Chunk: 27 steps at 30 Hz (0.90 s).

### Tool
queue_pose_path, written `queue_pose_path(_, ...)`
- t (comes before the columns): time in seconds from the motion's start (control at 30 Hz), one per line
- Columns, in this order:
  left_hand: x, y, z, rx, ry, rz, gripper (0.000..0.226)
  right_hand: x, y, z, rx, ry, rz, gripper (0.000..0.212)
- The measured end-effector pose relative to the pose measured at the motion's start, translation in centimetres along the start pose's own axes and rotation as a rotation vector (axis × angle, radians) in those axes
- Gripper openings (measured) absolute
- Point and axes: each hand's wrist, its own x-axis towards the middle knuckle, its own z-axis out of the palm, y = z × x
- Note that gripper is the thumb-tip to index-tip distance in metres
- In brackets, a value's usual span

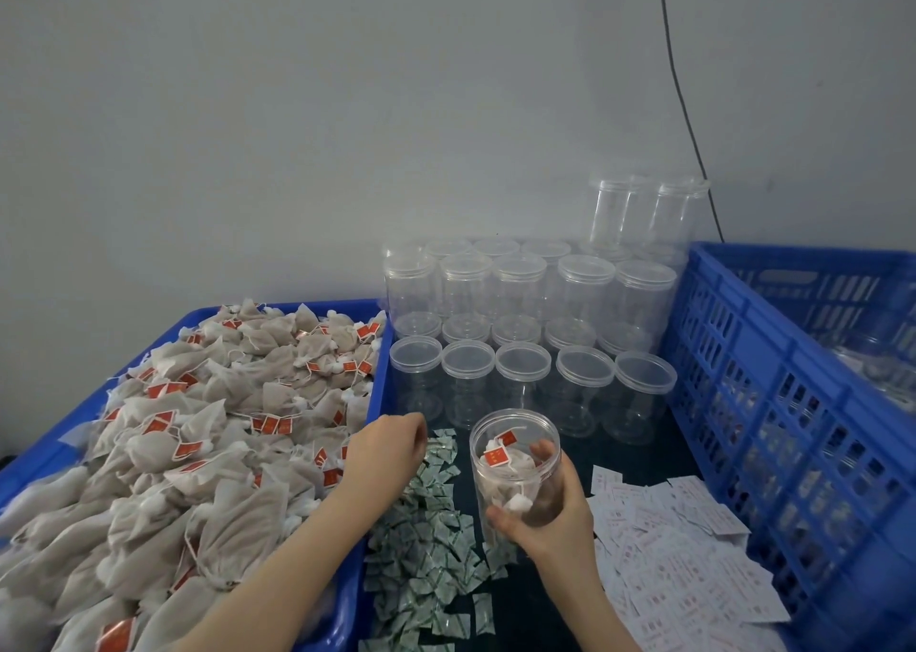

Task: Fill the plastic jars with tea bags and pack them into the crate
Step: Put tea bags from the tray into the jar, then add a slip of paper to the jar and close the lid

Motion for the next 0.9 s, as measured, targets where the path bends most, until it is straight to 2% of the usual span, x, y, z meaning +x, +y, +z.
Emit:
queue_pose_path(0.07, -0.2, -0.1, -0.5, -0.091, 0.081, 0.0, 0.012, 0.1, 0.1, -0.1, 0.004, 0.0, 0.01, 0.09)
queue_pose_path(0.2, -0.7, 0.4, -2.4, -0.204, 0.345, 0.064, 0.006, 0.1, 0.2, 0.0, -0.01, 0.001, 0.015, 0.094)
queue_pose_path(0.33, -0.3, 1.0, -4.3, -0.174, 0.69, 0.279, 0.008, 0.1, 0.1, 0.2, -0.022, -0.007, 0.023, 0.091)
queue_pose_path(0.37, -0.2, 1.1, -4.7, -0.147, 0.753, 0.339, 0.004, 0.1, 0.0, 0.2, -0.024, -0.008, 0.02, 0.093)
queue_pose_path(0.43, -0.2, 1.5, -5.3, -0.124, 0.806, 0.406, 0.018, 0.2, -0.3, 0.1, -0.031, -0.016, 0.01, 0.093)
queue_pose_path(0.57, -0.4, 2.8, -6.4, -0.201, 0.772, 0.498, 0.022, 0.4, -1.0, -0.2, -0.032, -0.008, -0.007, 0.085)
queue_pose_path(0.7, -1.1, 4.8, -7.0, -0.165, 0.675, 0.638, 0.019, 0.6, -1.2, -0.2, -0.016, 0.002, -0.012, 0.078)
queue_pose_path(0.77, -1.3, 5.5, -6.6, -0.116, 0.548, 0.703, 0.006, 0.6, -1.1, -0.2, -0.009, 0.008, -0.002, 0.079)
queue_pose_path(0.83, -1.1, 6.4, -6.5, -0.048, 0.35, 0.728, 0.012, 0.7, -1.0, -0.3, -0.001, 0.01, 0.012, 0.083)
queue_pose_path(0.9, -1.0, 7.2, -6.8, 0.137, 0.161, 0.711, 0.011, 0.6, -0.7, -0.6, -0.007, 0.012, 0.031, 0.088)
